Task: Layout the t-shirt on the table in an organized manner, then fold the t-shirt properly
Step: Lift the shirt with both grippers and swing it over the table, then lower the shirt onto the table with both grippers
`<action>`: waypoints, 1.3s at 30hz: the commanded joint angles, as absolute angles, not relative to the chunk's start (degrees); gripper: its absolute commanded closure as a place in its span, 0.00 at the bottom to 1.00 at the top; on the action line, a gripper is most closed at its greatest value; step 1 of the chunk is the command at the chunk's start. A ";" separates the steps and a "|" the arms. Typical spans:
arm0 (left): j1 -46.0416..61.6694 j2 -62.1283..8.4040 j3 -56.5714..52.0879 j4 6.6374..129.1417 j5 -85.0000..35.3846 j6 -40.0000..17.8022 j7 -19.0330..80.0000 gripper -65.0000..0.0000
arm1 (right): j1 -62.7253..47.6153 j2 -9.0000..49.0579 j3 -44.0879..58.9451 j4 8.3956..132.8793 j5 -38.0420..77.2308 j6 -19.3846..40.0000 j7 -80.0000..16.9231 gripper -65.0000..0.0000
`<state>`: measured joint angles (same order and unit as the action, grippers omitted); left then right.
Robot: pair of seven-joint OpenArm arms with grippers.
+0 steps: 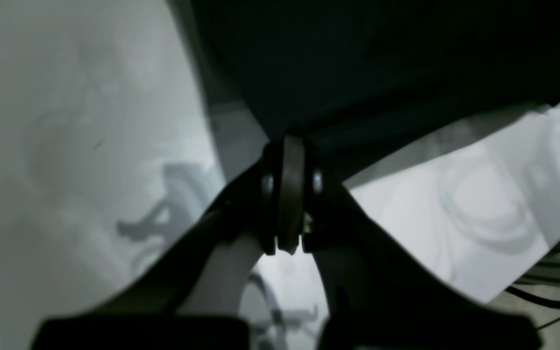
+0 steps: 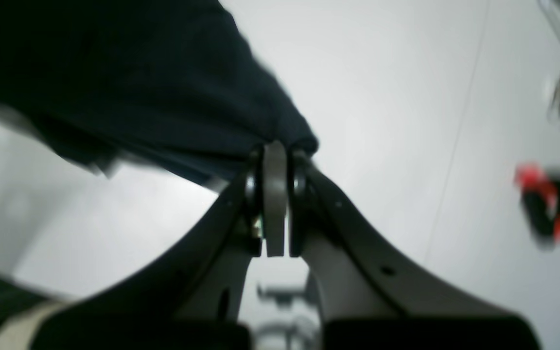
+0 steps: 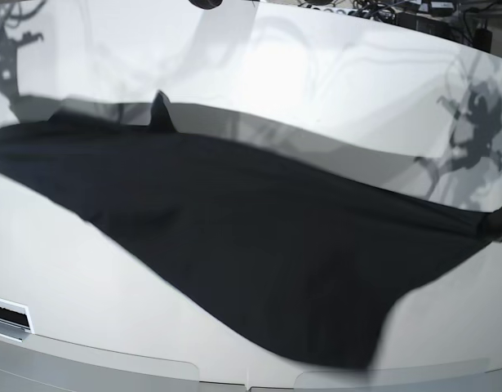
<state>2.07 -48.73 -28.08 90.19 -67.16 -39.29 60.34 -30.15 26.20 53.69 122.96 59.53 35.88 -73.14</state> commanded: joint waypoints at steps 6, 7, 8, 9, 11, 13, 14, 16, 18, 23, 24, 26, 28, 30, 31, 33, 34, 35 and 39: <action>6.76 -48.29 -28.62 90.61 -64.47 -39.22 60.60 1.00 | -36.40 27.35 54.26 123.59 63.31 38.79 -75.42 1.00; 6.90 -48.25 -28.62 90.61 -64.47 -39.22 61.36 1.00 | -37.30 27.35 54.24 123.59 64.40 38.96 -75.77 1.00; 6.98 -48.27 -28.62 90.61 -64.51 -39.22 62.33 1.00 | -37.95 27.33 54.24 123.59 65.21 39.16 -75.79 1.00; 6.98 -48.25 -28.62 90.61 -64.53 -39.22 63.48 1.00 | -38.44 27.33 54.24 123.59 65.87 39.55 -75.79 1.00; 7.11 -48.27 -28.62 90.61 -64.53 -39.22 66.28 1.00 | -39.29 27.31 54.24 123.59 65.84 39.64 -75.92 1.00; 7.97 -48.27 -28.62 90.61 -64.58 -39.27 68.77 1.00 | -39.75 27.31 54.06 123.59 66.04 39.46 -77.76 1.00; 8.71 -48.27 -28.62 90.61 -64.82 -39.72 69.49 1.00 | -40.07 27.31 53.80 123.59 66.04 39.48 -79.29 1.00; 10.74 -48.25 -28.62 90.61 -65.60 -40.00 69.47 1.00 | -40.58 27.31 52.88 123.59 66.04 39.57 -80.00 1.00; 12.14 -48.23 -28.60 90.61 -68.34 -40.00 68.66 1.00 | -41.28 27.33 51.99 123.59 66.15 40.00 -79.66 1.00; 6.24 -48.34 -28.49 90.67 -65.08 -38.83 41.56 1.00 | -35.44 27.97 51.53 123.72 55.07 37.95 -55.11 1.00; 1.23 -48.80 -28.51 90.96 -62.52 -35.90 39.05 1.00 | -32.25 28.82 51.64 124.51 50.68 34.11 -51.22 1.00; -11.84 -50.54 -29.15 91.94 -59.16 -32.95 44.93 1.00 | -26.00 31.24 54.17 128.53 45.78 27.00 -53.08 1.00; -20.49 -52.62 -30.24 92.14 -62.41 -32.60 52.93 1.00 | -24.51 32.51 58.24 131.63 44.95 26.28 -54.24 1.00; -21.87 -55.00 -30.24 92.14 -66.52 -35.14 55.31 1.00 | -26.83 32.34 61.67 132.75 49.23 27.35 -54.48 1.00; -21.54 -55.40 -30.24 92.14 -68.53 -36.58 56.69 1.00 | -28.08 32.05 62.46 132.77 52.38 28.97 -55.55 1.00; -19.25 -55.09 -30.13 92.12 -71.42 -37.95 59.24 1.00 | -29.63 31.40 62.22 132.75 58.19 33.21 -59.09 1.00; -17.43 -54.50 -30.09 92.12 -72.29 -38.57 60.23 1.00 | -30.37 30.89 61.76 132.75 61.17 35.20 -60.99 1.00; -15.38 -53.65 -30.09 92.07 -73.03 -39.42 61.28 1.00 | -31.33 30.13 61.01 132.75 63.68 36.75 -62.89 1.00; -4.80 -49.36 -30.09 90.43 -74.04 -40.00 66.06 1.00 | -36.69 25.06 55.53 131.33 67.53 39.44 -68.79 1.00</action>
<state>-3.75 -47.44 -29.04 90.00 -73.06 -39.72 67.42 -36.47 24.05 54.68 130.76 67.09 39.46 -70.24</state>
